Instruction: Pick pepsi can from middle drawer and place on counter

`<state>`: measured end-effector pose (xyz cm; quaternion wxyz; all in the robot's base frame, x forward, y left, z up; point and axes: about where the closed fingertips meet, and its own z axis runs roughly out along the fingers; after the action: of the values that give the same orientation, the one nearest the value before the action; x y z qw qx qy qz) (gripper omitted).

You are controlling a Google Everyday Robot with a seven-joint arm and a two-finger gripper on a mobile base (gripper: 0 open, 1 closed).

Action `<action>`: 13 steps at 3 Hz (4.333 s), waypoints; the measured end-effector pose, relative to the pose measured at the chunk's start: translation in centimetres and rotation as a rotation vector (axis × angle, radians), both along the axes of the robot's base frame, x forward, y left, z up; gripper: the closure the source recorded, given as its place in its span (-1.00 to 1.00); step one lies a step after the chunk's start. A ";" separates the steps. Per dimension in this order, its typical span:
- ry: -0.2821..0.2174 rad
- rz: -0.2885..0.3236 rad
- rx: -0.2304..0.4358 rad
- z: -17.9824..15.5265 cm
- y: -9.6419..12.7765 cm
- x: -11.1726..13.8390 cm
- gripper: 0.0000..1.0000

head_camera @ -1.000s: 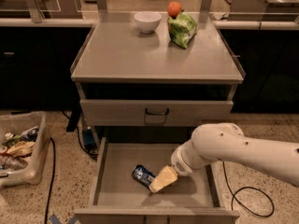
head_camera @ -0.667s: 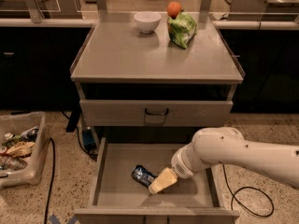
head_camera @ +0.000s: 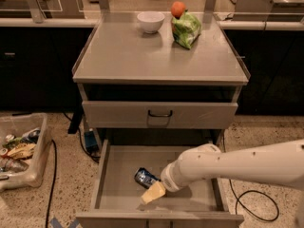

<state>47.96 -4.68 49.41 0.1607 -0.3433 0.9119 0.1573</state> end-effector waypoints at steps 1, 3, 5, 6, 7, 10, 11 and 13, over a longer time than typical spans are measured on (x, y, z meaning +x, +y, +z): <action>0.001 -0.019 -0.019 -3.4 2.4 1.1 -1.00; 0.016 -0.053 -0.025 -6.8 6.2 3.2 -1.00; 0.048 -0.031 0.011 -10.4 11.9 4.8 -1.00; 0.090 -0.060 -0.013 -13.2 11.0 4.2 -1.00; 0.104 -0.105 -0.050 -15.1 9.3 4.6 -1.00; 0.102 -0.108 -0.055 -15.0 9.1 4.7 0.32; 0.102 -0.107 -0.055 -14.7 9.1 4.7 0.79; 0.108 -0.075 0.100 -8.3 11.8 7.1 1.00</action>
Offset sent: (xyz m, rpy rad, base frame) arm 0.0308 0.0875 -0.0961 -0.0307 0.0367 -0.1263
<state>55.03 7.11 41.11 0.1339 -0.2913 0.9226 0.2147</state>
